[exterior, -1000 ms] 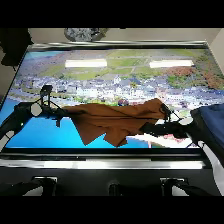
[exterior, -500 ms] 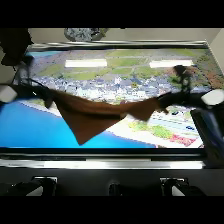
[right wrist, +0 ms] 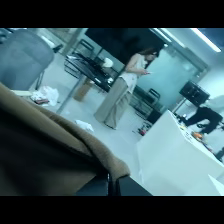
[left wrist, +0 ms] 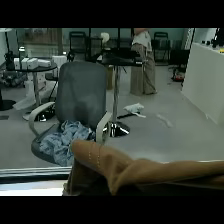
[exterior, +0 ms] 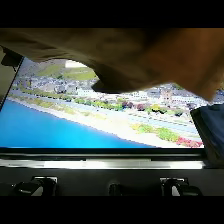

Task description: Fold the shirts.

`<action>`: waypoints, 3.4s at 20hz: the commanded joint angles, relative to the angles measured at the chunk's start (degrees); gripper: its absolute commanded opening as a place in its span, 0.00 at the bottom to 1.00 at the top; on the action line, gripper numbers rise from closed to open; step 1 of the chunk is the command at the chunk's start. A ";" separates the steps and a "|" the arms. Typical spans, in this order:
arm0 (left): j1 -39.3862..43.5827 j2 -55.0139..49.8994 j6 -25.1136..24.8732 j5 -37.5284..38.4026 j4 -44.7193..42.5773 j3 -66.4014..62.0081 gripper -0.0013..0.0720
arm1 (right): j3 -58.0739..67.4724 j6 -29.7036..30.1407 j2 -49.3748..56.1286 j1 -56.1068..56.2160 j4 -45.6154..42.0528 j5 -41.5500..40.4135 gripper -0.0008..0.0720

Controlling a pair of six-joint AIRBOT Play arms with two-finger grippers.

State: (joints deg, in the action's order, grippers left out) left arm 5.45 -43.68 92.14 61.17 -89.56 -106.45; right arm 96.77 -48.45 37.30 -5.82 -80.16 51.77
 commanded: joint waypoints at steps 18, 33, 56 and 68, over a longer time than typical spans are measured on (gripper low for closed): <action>0.00 -45.03 -2.10 3.58 0.04 23.45 0.06 | -5.25 -12.44 54.21 -0.04 18.88 -2.71 0.07; -17.25 -49.18 -6.32 29.66 16.83 22.82 0.83 | -5.14 -9.75 51.32 -14.40 5.49 37.42 0.73; -18.71 -36.68 -15.89 5.07 28.55 60.02 0.06 | -28.06 -8.35 47.71 -13.44 12.31 32.46 0.75; -18.69 -34.95 -17.20 5.75 28.57 60.00 0.06 | -36.44 -10.80 53.13 -11.72 19.02 19.98 0.41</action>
State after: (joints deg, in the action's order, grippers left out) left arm -13.23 -78.76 75.37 66.72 -61.49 -46.39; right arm 60.71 -58.15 89.36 -17.61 -63.07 72.99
